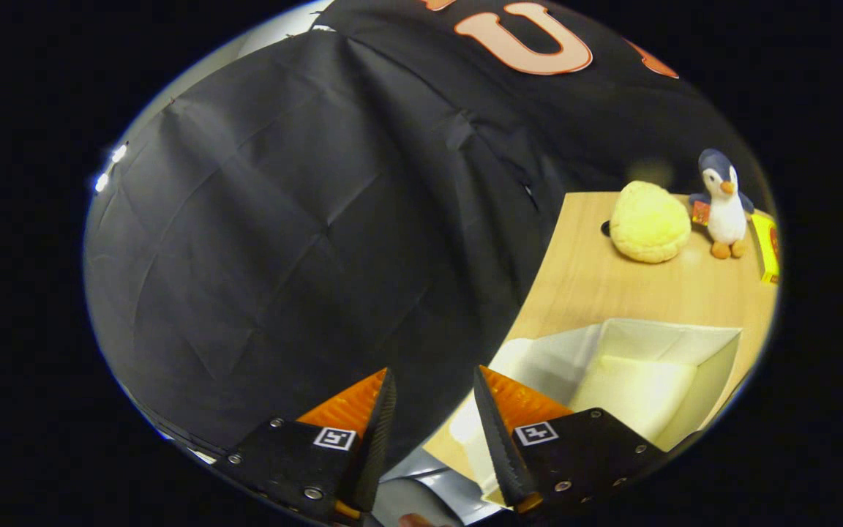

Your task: Open the storage box then place both shoes into the box .Put the left shoe in first, then the right shoe, with the right side of both shoes facing outward in a uniform manner.

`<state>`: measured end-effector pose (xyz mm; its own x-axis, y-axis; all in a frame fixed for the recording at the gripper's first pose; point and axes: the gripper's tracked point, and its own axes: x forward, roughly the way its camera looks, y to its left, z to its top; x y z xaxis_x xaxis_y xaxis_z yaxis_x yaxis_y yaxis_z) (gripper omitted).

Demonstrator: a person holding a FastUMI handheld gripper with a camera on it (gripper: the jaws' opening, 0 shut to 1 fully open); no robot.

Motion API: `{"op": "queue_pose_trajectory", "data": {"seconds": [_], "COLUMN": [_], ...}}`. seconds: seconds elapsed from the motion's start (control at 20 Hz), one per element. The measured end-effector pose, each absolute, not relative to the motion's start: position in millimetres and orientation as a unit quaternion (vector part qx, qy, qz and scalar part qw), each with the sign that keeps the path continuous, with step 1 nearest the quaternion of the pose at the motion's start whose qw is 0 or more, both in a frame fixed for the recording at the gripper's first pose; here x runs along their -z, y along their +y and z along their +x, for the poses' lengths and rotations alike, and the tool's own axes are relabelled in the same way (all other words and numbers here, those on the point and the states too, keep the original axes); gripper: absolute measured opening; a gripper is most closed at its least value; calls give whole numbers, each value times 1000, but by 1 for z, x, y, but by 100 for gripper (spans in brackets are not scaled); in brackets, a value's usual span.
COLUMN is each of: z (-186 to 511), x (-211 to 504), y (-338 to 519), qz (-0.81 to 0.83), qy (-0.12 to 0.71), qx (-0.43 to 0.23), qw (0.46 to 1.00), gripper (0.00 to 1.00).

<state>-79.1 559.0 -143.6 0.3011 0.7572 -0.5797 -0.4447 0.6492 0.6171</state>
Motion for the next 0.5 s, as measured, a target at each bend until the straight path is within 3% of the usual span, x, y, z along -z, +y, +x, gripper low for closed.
{"op": "queue_pose_trajectory", "data": {"seconds": [0.15,0.5], "z": [-64,-54], "x": [148,170], "y": [500,384], "qz": [139,121], "qy": [420,382], "qx": [-350,-274], "qw": [826,874], "gripper": [79,81]}}
